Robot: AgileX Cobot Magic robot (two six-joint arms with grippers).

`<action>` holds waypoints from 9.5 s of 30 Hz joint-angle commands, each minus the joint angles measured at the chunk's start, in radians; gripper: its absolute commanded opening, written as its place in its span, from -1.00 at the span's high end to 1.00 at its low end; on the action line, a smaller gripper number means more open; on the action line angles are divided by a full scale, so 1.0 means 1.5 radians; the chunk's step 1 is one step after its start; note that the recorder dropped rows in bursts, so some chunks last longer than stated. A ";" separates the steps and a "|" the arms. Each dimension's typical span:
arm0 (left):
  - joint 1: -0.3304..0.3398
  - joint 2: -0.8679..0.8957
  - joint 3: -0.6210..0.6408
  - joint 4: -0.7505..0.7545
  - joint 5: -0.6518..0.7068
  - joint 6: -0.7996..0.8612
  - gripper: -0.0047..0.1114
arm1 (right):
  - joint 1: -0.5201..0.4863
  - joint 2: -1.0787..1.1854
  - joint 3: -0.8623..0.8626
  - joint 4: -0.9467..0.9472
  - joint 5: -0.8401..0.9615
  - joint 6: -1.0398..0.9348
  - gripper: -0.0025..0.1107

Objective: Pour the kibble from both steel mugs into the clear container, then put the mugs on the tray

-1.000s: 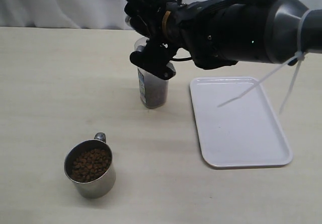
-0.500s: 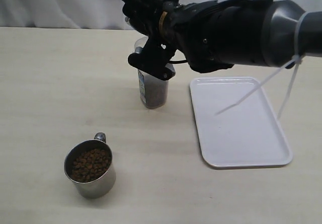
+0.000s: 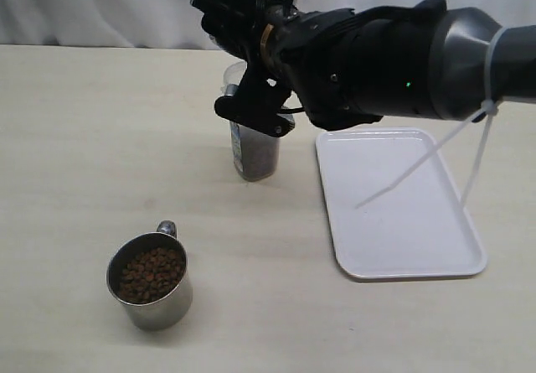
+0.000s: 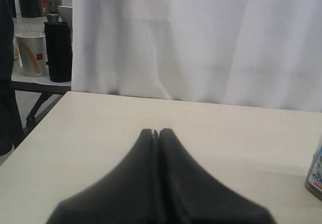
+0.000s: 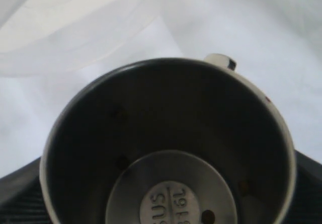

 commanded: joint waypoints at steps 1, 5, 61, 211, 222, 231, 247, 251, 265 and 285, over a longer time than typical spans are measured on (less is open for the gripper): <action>0.000 -0.002 0.001 -0.003 -0.011 -0.001 0.92 | 0.008 -0.005 0.006 -0.008 0.016 -0.015 0.88; 0.000 -0.002 0.001 -0.003 -0.011 -0.001 0.92 | 0.008 -0.001 0.011 -0.008 0.057 -0.028 0.88; 0.000 -0.002 0.001 -0.003 -0.010 -0.001 0.92 | -0.554 -0.264 0.522 0.877 -0.679 0.409 0.88; 0.000 -0.002 0.001 -0.003 -0.010 -0.001 0.92 | -0.673 -1.211 0.840 0.141 -0.515 1.442 0.88; 0.000 -0.002 0.001 -0.003 -0.010 -0.001 0.92 | -0.673 -1.206 0.840 0.684 -0.354 0.892 0.88; 0.000 -0.002 0.001 0.003 -0.013 -0.001 0.92 | -0.673 -1.209 0.840 1.064 -0.228 0.633 0.88; 0.000 -0.002 0.001 0.003 -0.013 -0.001 0.92 | -0.673 -1.209 0.840 1.132 -0.196 0.462 0.88; 0.000 -0.002 0.001 0.003 -0.013 -0.001 0.92 | -0.673 -1.209 0.840 1.132 -0.196 0.462 0.88; 0.000 -0.002 0.001 -0.002 -0.009 -0.001 0.92 | -0.542 -1.224 0.840 1.130 -0.203 0.462 0.88; 0.000 -0.002 0.001 -0.008 -0.240 -0.034 0.92 | -0.542 -1.224 0.840 1.130 -0.203 0.462 0.88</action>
